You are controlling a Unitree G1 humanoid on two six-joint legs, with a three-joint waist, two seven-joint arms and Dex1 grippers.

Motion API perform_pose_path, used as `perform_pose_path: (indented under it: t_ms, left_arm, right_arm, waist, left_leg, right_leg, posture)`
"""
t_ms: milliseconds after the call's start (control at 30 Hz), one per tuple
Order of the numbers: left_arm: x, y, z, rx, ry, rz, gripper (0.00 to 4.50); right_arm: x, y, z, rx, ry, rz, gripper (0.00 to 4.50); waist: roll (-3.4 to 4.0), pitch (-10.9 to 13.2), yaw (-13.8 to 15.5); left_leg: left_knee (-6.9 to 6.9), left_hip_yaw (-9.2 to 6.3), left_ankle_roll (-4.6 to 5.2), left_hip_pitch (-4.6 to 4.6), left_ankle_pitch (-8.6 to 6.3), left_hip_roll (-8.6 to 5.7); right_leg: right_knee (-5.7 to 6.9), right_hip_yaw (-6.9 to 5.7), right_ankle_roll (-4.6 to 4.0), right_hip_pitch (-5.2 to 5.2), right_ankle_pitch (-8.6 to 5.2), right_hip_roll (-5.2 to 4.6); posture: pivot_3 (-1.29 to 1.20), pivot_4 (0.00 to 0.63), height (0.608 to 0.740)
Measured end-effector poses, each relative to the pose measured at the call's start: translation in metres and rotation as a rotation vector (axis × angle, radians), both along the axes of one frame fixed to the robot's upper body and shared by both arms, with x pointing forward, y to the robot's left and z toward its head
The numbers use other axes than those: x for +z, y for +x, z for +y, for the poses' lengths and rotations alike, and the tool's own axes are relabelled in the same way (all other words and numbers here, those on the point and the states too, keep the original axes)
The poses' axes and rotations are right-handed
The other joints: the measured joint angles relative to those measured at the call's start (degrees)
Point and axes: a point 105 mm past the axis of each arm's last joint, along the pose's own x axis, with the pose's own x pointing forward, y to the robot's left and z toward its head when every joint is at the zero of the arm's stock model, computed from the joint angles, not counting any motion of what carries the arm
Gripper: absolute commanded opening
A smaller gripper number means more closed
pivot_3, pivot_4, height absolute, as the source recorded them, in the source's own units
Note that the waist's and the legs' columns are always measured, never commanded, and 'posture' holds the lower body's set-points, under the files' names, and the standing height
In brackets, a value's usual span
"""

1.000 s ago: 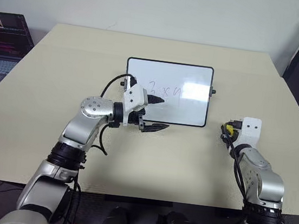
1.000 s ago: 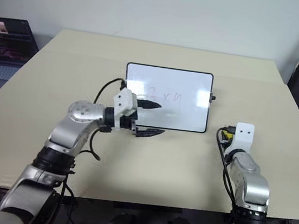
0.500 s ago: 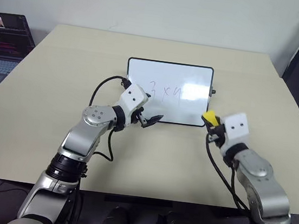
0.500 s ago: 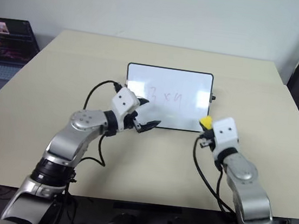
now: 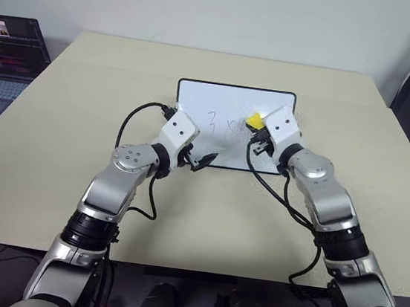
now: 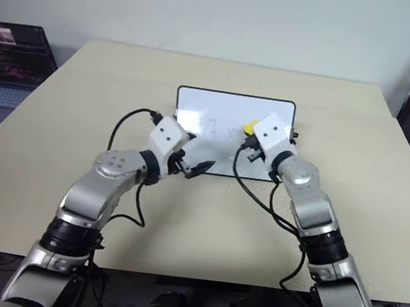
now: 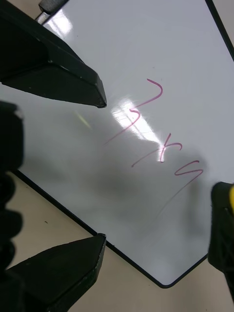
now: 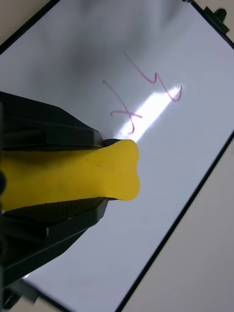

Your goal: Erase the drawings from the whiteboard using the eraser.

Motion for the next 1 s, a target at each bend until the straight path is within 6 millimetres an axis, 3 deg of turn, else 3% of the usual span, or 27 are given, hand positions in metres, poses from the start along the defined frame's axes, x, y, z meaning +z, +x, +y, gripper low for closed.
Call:
perform_pose_path:
  t_ms: [200,333,533,800,900,1000]
  left_arm:
    - [0.008,-0.008,-0.004,-0.039,0.003,-0.024,4.50]
    - [0.005,-0.013,-0.007,-0.054,0.005,-0.013,4.50]
    - [0.005,-0.017,-0.008,-0.063,0.007,-0.004,4.50]
    - [0.005,-0.018,-0.008,-0.073,0.002,0.002,4.50]
    - [0.005,-0.018,-0.009,-0.076,0.000,0.002,4.50]
    - [0.005,-0.019,-0.009,-0.079,-0.002,0.003,4.50]
  right_arm:
    - [0.007,0.020,0.009,-0.001,-0.076,-0.058,0.98]
    - [-0.001,0.030,0.006,-0.027,-0.124,-0.061,0.98]
    - [-0.007,0.028,0.004,-0.001,-0.167,-0.027,0.98]
    - [-0.034,0.013,0.004,0.084,-0.287,0.056,0.98]
    - [-0.034,0.016,0.005,0.061,-0.288,0.039,0.98]
    - [-0.021,0.026,0.004,0.005,-0.273,-0.012,0.98]
  waist:
    - [0.00,0.00,-0.01]
    - [0.00,0.00,-0.02]
    - [0.00,-0.01,-0.01]
    - [-0.01,-0.01,-0.13]
    - [-0.01,-0.01,-0.29]
    - [-0.01,0.00,-0.54]
  left_leg:
    - [0.00,-0.01,0.00,0.00,0.00,0.00]
    - [0.00,-0.02,0.00,0.00,0.00,0.00]
    - [0.06,-0.01,0.00,0.06,0.00,-0.01]
    - [0.08,0.16,0.00,0.74,0.01,-0.03]
    - [0.09,0.33,0.01,0.80,0.05,-0.02]
    - [0.09,0.40,0.02,0.80,0.10,-0.01]
  right_leg:
    - [0.01,-0.02,0.00,-0.01,0.00,-0.03]
    - [0.03,-0.02,-0.01,-0.01,0.01,-0.03]
    - [0.19,0.00,-0.01,0.01,0.01,-0.03]
    - [0.65,0.12,0.01,0.32,-0.02,-0.01]
    - [0.74,0.16,0.02,0.33,-0.02,0.01]
    - [0.77,0.21,0.02,0.30,-0.02,0.02]
  posture:
    - [0.00,0.150,0.740]
    - [0.00,0.150,0.740]
    - [0.00,0.150,0.740]
    - [0.00,0.150,0.740]
    - [0.00,0.150,0.740]
    - [0.00,0.150,0.740]
